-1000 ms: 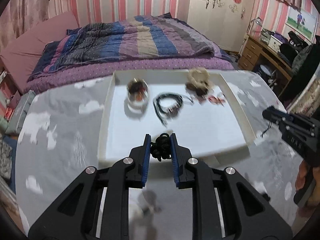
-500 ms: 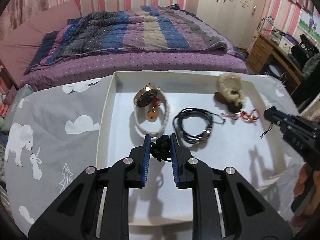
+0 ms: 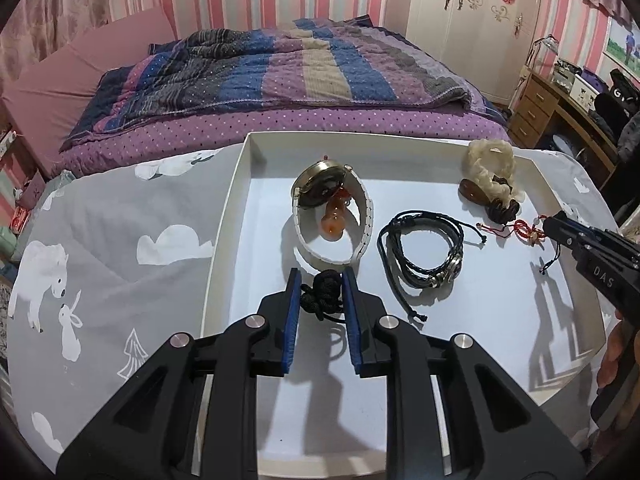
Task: Organize jewelry
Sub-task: 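Carry both items into the white tray and open both tools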
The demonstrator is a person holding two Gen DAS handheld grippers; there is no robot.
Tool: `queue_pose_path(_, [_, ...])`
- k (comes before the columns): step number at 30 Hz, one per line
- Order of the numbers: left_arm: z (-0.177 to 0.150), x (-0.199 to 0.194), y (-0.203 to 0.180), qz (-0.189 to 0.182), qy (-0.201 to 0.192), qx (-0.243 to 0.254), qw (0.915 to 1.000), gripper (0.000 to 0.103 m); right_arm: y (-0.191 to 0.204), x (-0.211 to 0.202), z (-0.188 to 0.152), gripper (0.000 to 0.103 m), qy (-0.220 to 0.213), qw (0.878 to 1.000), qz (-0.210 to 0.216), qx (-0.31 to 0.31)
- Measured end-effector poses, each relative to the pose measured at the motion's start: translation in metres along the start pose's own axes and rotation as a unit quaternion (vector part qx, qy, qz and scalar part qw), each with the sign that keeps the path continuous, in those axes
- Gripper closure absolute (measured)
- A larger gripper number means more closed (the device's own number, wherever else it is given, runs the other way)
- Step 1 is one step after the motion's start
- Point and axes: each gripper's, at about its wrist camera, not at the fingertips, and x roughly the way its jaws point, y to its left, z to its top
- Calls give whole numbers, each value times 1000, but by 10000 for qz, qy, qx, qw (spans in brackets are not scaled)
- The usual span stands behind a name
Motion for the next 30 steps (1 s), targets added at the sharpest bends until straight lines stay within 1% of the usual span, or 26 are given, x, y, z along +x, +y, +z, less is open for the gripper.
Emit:
queue_pose_path(5, [-4, -4, 1, -2, -46, 2, 10000, 83, -1, -2, -1, 89, -82, 10000, -43, -26])
queue_pose_path(13, [-3, -5, 7, -63, 1, -2, 10000, 82, 5, 3, -4, 89, 2, 9999, -51, -131])
queue_pose_path(17, [-1, -3, 13, -49, 106, -114, 9999, 82, 2, 7, -6, 89, 50, 9999, -58, -106])
queue_pose_path(21, [-2, -1, 14, -66, 129, -127, 9998, 81, 2, 13, -5, 89, 161, 9999, 17, -43])
queue_pose_path(24, [-4, -1, 14, -11, 118, -99, 9999, 81, 1, 17, -6, 89, 213, 9998, 43, -28])
queue_pose_path(26, [-4, 0, 12, 78, 122, -58, 9999, 76, 2, 18, -6, 89, 244, 9997, 50, -35])
queue_pose_path(30, [-4, 1, 10, 108, 145, -44, 9998, 76, 1, 24, -4, 88, 332, 9994, 41, -72])
